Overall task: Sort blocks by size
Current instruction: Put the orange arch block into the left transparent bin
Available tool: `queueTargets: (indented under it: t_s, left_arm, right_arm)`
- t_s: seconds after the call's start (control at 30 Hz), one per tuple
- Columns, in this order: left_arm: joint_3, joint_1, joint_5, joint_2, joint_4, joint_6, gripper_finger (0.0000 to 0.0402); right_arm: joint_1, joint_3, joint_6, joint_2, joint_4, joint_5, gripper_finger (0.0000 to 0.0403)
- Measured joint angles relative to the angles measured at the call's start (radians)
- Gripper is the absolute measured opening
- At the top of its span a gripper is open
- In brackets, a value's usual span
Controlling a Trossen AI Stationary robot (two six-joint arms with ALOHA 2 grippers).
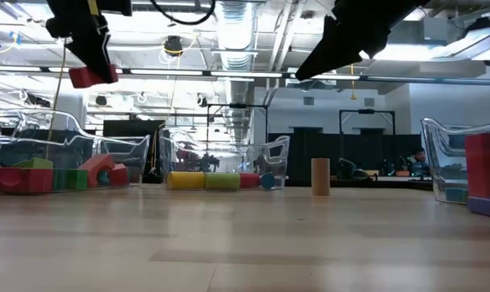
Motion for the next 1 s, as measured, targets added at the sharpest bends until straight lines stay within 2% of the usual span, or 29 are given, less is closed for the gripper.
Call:
queueTargets:
  t_s: [0.47, 0.87, 1.0]
  left_arm:
    - [-0.164, 0.112, 0.003, -0.074, 0.008, -0.003, 0.0112]
    - [-0.289, 0.161, 0.081, -0.162, 0.118, 0.004, 0.0113]
    - [-0.29, 0.172, 0.097, -0.166, 0.129, 0.017, 0.0114]
  right_arm:
    - [0.01, 0.0, 0.017, 0.0, -0.004, -0.001, 0.0172]
    - [0.009, 0.0, 0.019, 0.0, -0.003, -0.002, 0.0172]
    - [0.009, 0.0, 0.026, 0.0, -0.004, -0.002, 0.0172]
